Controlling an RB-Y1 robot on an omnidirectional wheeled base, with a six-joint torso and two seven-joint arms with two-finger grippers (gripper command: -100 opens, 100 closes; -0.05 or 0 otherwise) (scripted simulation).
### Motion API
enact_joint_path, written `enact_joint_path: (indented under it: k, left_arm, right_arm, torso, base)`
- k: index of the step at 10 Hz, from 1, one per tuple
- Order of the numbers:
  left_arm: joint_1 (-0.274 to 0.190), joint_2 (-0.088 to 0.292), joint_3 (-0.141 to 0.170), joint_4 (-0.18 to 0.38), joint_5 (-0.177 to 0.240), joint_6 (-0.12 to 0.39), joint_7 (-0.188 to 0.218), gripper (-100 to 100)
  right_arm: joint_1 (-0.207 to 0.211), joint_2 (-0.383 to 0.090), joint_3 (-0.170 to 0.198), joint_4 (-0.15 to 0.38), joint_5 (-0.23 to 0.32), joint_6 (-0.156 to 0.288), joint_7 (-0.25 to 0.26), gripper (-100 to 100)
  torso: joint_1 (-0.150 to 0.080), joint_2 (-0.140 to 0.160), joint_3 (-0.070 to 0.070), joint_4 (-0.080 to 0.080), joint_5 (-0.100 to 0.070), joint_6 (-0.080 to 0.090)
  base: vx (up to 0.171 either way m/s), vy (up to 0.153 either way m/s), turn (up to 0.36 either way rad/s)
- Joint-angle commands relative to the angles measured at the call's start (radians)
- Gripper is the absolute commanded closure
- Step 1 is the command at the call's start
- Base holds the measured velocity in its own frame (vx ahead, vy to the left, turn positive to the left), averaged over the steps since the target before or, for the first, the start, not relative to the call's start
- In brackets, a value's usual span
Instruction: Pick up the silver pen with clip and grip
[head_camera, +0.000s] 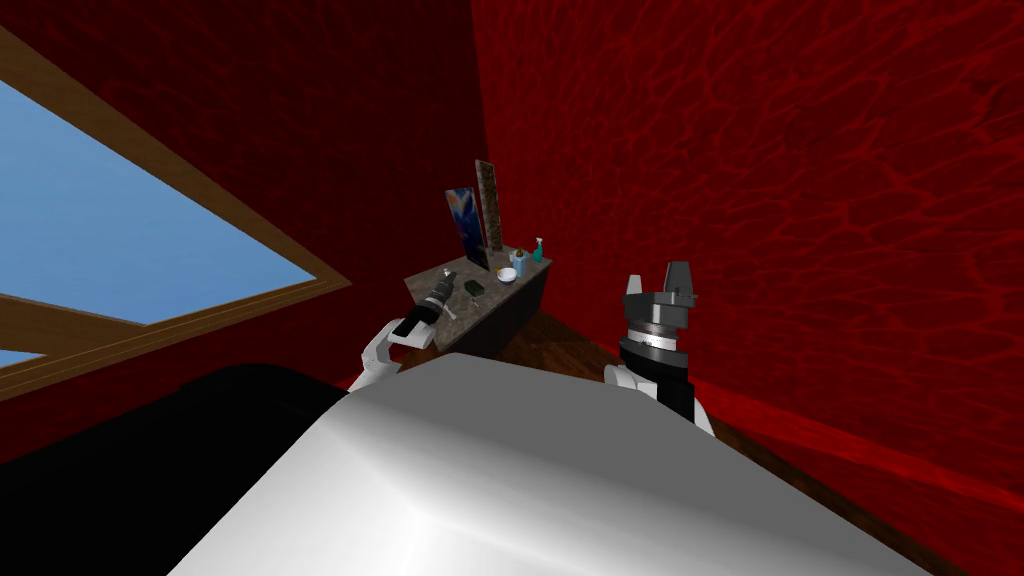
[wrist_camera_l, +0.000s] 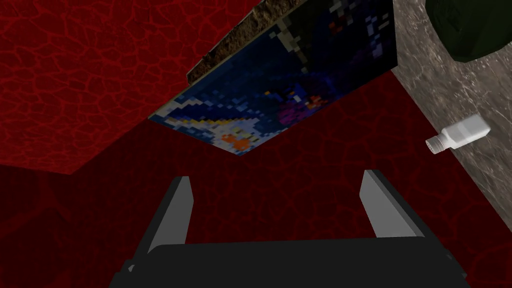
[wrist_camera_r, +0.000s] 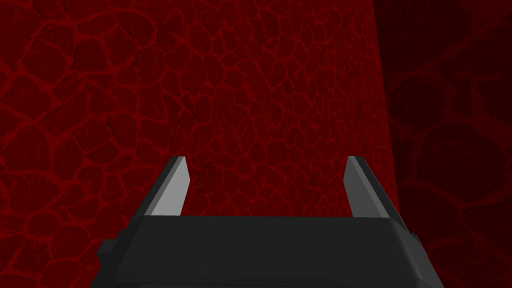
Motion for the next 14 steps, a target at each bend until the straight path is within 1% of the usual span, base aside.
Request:
enact_joint_path:
  k: [1, 2, 3, 4, 5, 6, 7, 8, 9, 10, 11, 12, 13, 14]
  left_arm:
    - [-0.004, 0.042, 0.008, 0.021, 0.025, 0.05, -0.006, -100]
    - [-0.004, 0.042, 0.008, 0.021, 0.025, 0.067, -0.006, -100]
    - [-0.009, 0.077, 0.013, 0.038, 0.047, 0.095, -0.013, -100]
    - [-0.009, 0.077, 0.013, 0.038, 0.047, 0.119, -0.013, -100]
    - [-0.013, 0.11, 0.017, 0.055, 0.07, 0.152, -0.021, -100]
    - [-0.013, 0.11, 0.017, 0.055, 0.07, 0.172, -0.021, -100]
    - [-0.018, 0.141, 0.019, 0.073, 0.093, 0.2, -0.03, -100]
    - [-0.018, 0.141, 0.019, 0.073, 0.093, 0.224, -0.03, -100]
    - [-0.023, 0.17, 0.02, 0.091, 0.116, 0.255, -0.041, -100]
    - [-0.023, 0.17, 0.02, 0.091, 0.116, 0.276, -0.041, -100]
    - [-0.028, 0.199, 0.02, 0.11, 0.14, 0.309, -0.053, -100]
    - [-0.028, 0.199, 0.02, 0.11, 0.14, 0.329, -0.053, -100]
    - [-0.034, 0.225, 0.018, 0.129, 0.164, 0.365, -0.067, -100]
    - [-0.034, 0.225, 0.018, 0.129, 0.164, 0.381, -0.067, -100]
  right_arm:
    - [0.0, 0.0, 0.0, 0.0, 0.0, 0.0, 0.0, 0]
    - [0.0, 0.0, 0.0, 0.0, 0.0, 0.0, 0.0, 0]
    - [0.0, 0.0, 0.0, 0.0, 0.0, 0.0, 0.0, 0]
    - [0.0, 0.0, 0.0, 0.0, 0.0, 0.0, 0.0, 0]
    - [0.0, 0.0, 0.0, 0.0, 0.0, 0.0, 0.0, 0]
    - [0.0, 0.0, 0.0, 0.0, 0.0, 0.0, 0.0, 0]
    - [0.0, 0.0, 0.0, 0.0, 0.0, 0.0, 0.0, 0]
    - [0.0, 0.0, 0.0, 0.0, 0.0, 0.0, 0.0, 0]
    - [0.0, 0.0, 0.0, 0.0, 0.0, 0.0, 0.0, 0]
    - [0.0, 0.0, 0.0, 0.0, 0.0, 0.0, 0.0, 0]
    - [0.0, 0.0, 0.0, 0.0, 0.0, 0.0, 0.0, 0]
    - [0.0, 0.0, 0.0, 0.0, 0.0, 0.0, 0.0, 0]
    - [0.0, 0.0, 0.0, 0.0, 0.0, 0.0, 0.0, 0]
    - [0.0, 0.0, 0.0, 0.0, 0.0, 0.0, 0.0, 0]
  torso:
    - [0.0, 0.0, 0.0, 0.0, 0.0, 0.0]
    - [0.0, 0.0, 0.0, 0.0, 0.0, 0.0]
    - [0.0, 0.0, 0.0, 0.0, 0.0, 0.0]
    - [0.0, 0.0, 0.0, 0.0, 0.0, 0.0]
    - [-0.001, 0.0, 0.0, 0.0, 0.0, 0.0]
    - [-0.001, 0.0, 0.0, 0.0, 0.0, 0.0]
    - [-0.001, 0.0, 0.0, 0.0, 0.0, 0.0]
    - [-0.002, 0.0, 0.0, 0.0, 0.0, 0.0]
    - [-0.002, 0.0, 0.0, 0.0, 0.0, 0.0]
    - [-0.002, 0.0, 0.0, 0.0, 0.0, 0.0]
    - [-0.002, 0.0, 0.0, 0.0, 0.0, 0.0]
    - [-0.002, 0.0, 0.0, 0.0, 0.0, 0.0]
    - [-0.002, 0.0, 0.0, 0.0, -0.001, 0.0]
    - [-0.003, 0.0, 0.0, 0.0, -0.001, 0.0]
  base:
    - [0.029, -0.014, -0.043]
    - [0.025, -0.009, -0.018]
    - [0.038, -0.009, -0.036]
    - [0.032, -0.01, -0.021]
    - [0.038, -0.022, -0.037]
    - [0.027, -0.019, -0.021]
    - [0.03, -0.028, -0.04]
    - [0.026, -0.024, -0.026]
    - [0.033, -0.03, -0.043]
    - [0.033, -0.027, -0.021]
    - [0.037, -0.034, -0.04]
    - [0.03, -0.033, -0.027]
    - [0.037, -0.043, -0.052]
    - [0.029, -0.038, -0.02]
